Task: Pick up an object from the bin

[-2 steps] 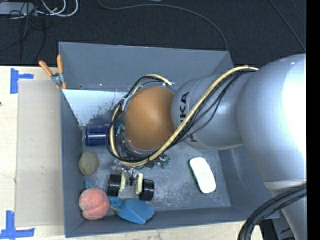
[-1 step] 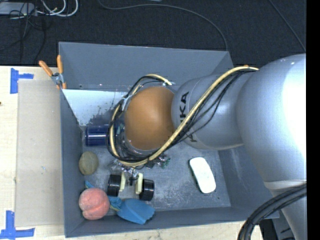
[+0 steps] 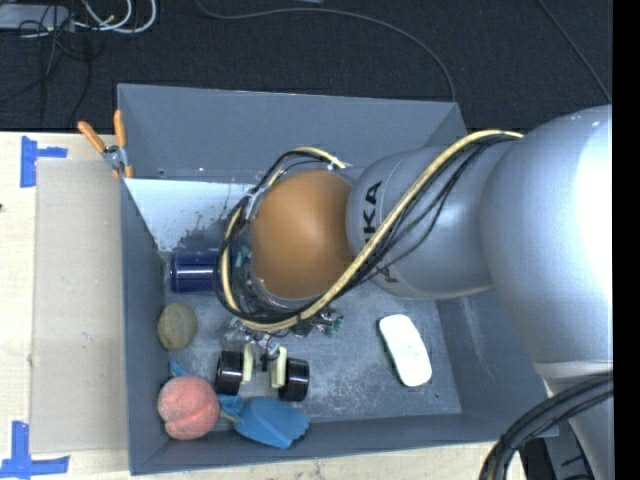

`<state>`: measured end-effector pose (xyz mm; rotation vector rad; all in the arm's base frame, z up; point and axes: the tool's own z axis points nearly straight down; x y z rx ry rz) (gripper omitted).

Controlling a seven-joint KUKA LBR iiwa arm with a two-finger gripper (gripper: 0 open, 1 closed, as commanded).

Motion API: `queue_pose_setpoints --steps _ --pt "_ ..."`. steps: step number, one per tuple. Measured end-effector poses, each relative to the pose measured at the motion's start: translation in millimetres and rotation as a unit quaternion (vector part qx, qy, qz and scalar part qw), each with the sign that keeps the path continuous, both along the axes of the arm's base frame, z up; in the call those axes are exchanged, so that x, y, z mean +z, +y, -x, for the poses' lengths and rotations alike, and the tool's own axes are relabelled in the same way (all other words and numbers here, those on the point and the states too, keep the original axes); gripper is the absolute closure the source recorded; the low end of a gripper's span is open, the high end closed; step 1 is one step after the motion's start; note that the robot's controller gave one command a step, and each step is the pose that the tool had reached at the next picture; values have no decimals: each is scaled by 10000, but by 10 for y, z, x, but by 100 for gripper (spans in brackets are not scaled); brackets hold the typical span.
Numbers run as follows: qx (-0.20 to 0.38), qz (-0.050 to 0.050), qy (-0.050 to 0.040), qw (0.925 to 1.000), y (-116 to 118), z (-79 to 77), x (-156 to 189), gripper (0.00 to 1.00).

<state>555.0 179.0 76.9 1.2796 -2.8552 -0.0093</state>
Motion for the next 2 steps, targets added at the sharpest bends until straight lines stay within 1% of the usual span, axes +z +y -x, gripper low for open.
queue_pose_setpoints --steps 2 --pt "-2 -8 -27 10000 8 -14 292 100"
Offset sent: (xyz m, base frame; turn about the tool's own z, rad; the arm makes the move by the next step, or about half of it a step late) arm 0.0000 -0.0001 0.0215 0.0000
